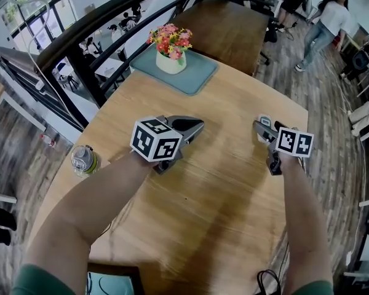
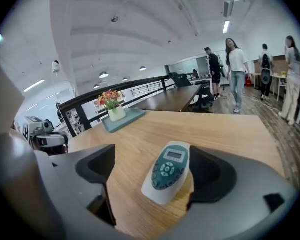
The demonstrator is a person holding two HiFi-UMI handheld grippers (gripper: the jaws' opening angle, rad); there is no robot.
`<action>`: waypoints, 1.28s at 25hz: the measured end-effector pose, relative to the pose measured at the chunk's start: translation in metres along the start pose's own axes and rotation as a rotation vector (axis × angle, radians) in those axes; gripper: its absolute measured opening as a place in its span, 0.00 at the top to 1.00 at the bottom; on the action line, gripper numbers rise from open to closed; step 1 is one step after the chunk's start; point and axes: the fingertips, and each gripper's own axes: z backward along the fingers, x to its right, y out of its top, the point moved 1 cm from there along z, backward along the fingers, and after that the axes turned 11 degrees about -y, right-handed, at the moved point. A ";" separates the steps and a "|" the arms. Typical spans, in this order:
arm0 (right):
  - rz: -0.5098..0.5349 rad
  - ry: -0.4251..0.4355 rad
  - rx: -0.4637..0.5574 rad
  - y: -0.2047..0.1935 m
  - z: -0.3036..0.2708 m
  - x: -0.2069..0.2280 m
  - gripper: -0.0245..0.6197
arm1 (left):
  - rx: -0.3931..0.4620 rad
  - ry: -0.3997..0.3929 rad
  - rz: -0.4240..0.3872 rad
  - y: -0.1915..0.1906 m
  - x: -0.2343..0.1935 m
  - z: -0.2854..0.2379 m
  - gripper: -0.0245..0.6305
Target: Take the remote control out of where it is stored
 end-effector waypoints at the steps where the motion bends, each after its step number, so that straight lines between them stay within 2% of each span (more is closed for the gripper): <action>1: 0.003 0.002 0.000 0.001 0.002 -0.001 0.27 | 0.001 0.000 -0.001 0.001 0.001 0.000 0.96; 19: -0.038 -0.038 -0.032 0.006 0.049 0.003 0.27 | 0.032 0.025 -0.015 0.025 0.011 0.022 0.96; 24: -0.031 -0.065 -0.044 0.017 0.090 0.010 0.27 | 0.059 0.017 -0.039 0.055 0.028 0.033 0.96; 28: -0.019 -0.081 -0.048 0.033 0.132 0.008 0.27 | 0.107 0.016 -0.018 0.073 0.047 0.048 0.96; 32: -0.036 -0.075 -0.049 0.044 0.184 -0.002 0.27 | 0.117 0.012 -0.015 0.086 0.077 0.067 0.96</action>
